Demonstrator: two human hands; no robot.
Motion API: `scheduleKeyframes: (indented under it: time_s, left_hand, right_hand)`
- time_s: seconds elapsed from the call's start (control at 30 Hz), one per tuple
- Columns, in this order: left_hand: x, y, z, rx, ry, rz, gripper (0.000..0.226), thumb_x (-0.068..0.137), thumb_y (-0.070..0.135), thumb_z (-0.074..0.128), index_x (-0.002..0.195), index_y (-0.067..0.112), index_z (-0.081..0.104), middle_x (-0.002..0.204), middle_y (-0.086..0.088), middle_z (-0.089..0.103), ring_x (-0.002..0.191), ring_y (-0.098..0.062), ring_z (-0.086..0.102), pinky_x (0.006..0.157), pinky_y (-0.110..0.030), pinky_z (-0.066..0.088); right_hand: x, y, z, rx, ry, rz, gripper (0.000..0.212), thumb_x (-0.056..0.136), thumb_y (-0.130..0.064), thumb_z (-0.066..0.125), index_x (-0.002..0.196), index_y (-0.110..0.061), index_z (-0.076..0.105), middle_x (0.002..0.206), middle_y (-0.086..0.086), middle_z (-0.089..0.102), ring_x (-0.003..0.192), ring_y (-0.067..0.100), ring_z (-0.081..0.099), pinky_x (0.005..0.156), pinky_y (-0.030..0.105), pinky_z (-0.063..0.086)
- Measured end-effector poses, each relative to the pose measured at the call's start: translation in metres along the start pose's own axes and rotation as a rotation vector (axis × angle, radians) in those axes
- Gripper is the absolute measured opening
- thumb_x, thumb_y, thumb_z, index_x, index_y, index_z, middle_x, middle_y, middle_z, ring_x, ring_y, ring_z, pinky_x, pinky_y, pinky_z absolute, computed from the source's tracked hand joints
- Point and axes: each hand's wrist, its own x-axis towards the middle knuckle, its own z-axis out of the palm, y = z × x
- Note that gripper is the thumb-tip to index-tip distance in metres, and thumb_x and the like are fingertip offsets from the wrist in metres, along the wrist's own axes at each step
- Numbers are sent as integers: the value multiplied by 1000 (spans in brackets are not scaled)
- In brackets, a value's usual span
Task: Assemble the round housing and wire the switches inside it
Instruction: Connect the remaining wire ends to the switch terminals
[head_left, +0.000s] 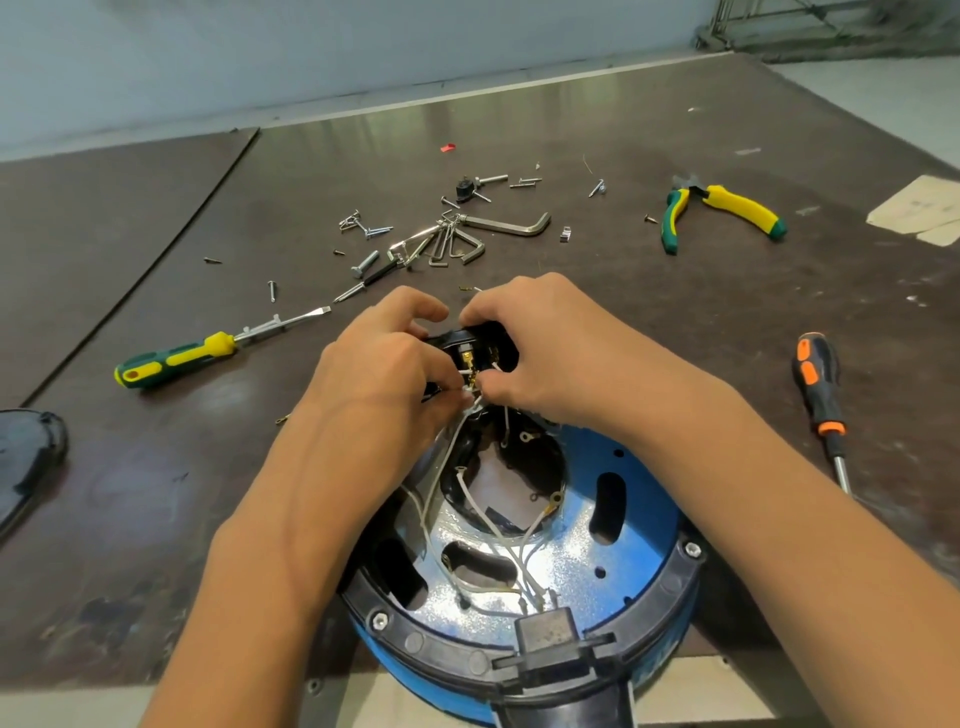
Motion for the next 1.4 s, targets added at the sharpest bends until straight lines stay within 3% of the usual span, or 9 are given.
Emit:
scheduleKeyframes:
  time_s: [0.53, 1.4]
  left_hand:
    - [-2, 3, -1, 23, 23, 9, 7, 79, 20, 79, 79, 14, 80, 117, -1, 58, 102, -19, 58, 79, -42, 52]
    - [1, 3, -2, -27, -1, 2, 11, 76, 26, 80, 72, 16, 79, 112, 4, 56, 105, -18, 54, 81, -43, 50]
  right_hand:
    - [1, 0, 2, -53, 5, -35, 32, 86, -32, 72, 114, -21, 64, 101, -1, 65, 90, 20, 63, 78, 41, 57]
    - [2, 1, 3, -31, 1, -31, 39, 82, -33, 75, 118, -23, 65, 105, -1, 66, 95, 19, 63, 81, 41, 57]
